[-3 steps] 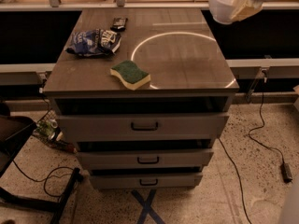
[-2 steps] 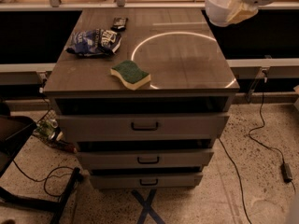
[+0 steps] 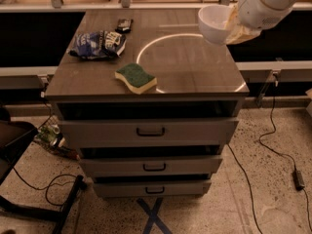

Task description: Move white bowl near sponge

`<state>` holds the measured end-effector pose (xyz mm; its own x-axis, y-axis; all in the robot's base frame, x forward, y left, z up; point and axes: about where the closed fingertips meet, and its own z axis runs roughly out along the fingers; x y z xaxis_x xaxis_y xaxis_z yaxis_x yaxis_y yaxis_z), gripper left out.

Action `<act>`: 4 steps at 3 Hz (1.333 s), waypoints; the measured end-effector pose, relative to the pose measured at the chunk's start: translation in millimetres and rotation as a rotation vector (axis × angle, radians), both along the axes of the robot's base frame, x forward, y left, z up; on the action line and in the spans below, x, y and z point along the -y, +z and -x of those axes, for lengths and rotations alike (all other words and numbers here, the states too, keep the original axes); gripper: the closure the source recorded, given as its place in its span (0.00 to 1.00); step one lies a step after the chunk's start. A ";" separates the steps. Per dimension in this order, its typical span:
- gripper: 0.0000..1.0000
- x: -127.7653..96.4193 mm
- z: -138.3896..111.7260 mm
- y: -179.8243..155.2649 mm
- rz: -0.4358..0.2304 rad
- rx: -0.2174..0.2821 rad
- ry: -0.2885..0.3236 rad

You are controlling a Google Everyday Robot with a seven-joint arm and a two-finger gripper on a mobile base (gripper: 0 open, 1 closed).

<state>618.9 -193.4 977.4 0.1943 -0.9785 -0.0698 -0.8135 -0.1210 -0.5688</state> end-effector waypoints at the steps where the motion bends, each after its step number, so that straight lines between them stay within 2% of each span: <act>1: 1.00 -31.4 29.2 -39.5 0.042 -0.067 0.110; 2: 1.00 -54.6 41.9 -76.0 0.059 -0.113 0.200; 4: 1.00 -77.1 36.3 -99.4 0.062 -0.128 0.278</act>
Offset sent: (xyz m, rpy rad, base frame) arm -0.0564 0.0690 -0.1041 -0.0744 0.1549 0.2642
